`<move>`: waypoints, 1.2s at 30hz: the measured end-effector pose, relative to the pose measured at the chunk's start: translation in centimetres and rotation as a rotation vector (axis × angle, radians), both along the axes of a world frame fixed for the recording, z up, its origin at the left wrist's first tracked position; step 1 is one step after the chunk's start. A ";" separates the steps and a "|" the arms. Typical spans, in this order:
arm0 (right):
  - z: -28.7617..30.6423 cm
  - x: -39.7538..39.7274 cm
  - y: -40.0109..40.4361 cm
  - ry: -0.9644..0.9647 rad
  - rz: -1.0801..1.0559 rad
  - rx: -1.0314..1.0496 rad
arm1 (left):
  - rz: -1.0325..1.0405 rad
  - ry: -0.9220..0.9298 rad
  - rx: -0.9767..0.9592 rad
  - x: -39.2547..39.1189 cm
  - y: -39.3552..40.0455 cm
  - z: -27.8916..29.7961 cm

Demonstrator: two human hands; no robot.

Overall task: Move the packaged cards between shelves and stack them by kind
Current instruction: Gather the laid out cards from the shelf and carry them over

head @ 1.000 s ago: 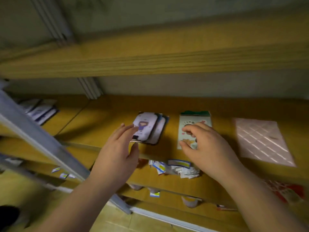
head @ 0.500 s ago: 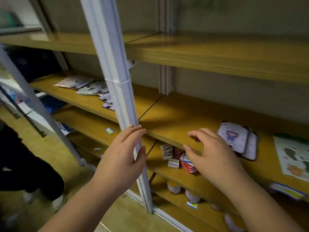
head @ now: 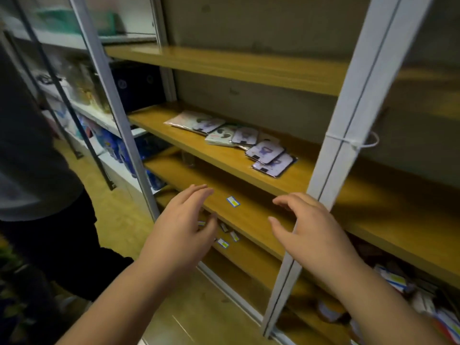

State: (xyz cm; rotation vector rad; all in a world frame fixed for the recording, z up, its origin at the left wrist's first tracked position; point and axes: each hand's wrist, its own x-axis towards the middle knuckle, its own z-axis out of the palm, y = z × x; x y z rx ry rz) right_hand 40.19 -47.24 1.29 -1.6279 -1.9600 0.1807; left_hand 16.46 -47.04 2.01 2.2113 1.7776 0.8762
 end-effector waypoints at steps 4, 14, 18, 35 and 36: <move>0.0 -2.3 3.1 -0.024 -0.018 0.012 | -0.015 -0.025 -0.026 -1.5 3.0 -0.6; -1.7 -5.6 13.2 -0.007 -0.025 0.016 | -0.010 0.005 -0.061 -3.9 11.9 -1.7; -1.4 -7.0 18.7 0.039 -0.026 0.020 | -0.007 0.012 -0.060 -5.7 16.6 -1.2; -1.6 -12.2 32.0 0.047 -0.058 -0.036 | -0.017 -0.027 -0.127 -11.0 33.9 -2.4; -1.6 -12.6 32.6 0.041 -0.070 -0.035 | -0.024 -0.022 -0.133 -11.6 35.4 -2.6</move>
